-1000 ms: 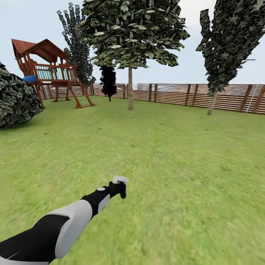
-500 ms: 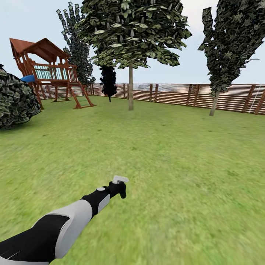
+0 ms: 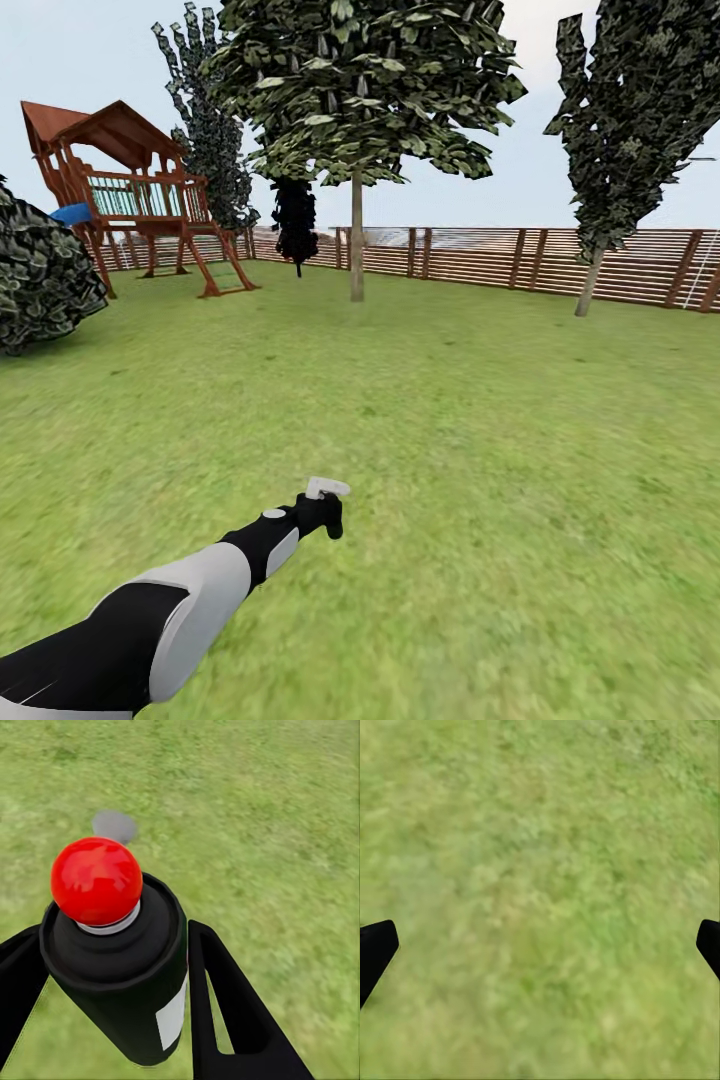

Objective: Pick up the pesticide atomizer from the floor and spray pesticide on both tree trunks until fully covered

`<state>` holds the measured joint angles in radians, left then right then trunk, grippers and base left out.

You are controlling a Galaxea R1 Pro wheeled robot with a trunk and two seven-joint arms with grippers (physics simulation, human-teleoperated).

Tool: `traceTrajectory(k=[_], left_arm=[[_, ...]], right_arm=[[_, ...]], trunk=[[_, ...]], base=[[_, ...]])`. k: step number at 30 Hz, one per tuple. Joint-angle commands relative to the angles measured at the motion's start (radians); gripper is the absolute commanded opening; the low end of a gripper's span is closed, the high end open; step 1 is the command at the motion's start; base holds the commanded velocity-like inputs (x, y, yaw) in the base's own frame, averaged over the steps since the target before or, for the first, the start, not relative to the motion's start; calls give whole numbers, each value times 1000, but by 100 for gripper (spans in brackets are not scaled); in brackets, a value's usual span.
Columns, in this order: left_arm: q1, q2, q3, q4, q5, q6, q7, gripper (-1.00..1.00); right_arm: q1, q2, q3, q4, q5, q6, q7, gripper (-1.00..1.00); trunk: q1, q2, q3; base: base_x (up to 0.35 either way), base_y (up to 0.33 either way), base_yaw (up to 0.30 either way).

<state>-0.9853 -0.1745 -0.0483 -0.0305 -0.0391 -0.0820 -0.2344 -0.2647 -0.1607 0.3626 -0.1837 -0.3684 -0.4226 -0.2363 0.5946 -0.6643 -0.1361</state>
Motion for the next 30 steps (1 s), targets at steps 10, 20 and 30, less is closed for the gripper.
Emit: traceTrajectory(k=[10,20,30], left_arm=[[-1,0,-4,1,-4,-5,0,-100],[-1,0,-4,1,-4,-5,0,-100],[-1,0,-4,1,-4,-5,0,-100]], right_arm=[[-1,0,9,8,-7,-2,-5,100],[-1,0,8,9,-8,-3,-5,100],[-1,0,9,9,-9,-3,-5,100]], trunk=[[1,-1,-2],[1,-1,-2],[1,-1,-2]], base=[[350,67,0],[350,2,0],[350,0,0]])
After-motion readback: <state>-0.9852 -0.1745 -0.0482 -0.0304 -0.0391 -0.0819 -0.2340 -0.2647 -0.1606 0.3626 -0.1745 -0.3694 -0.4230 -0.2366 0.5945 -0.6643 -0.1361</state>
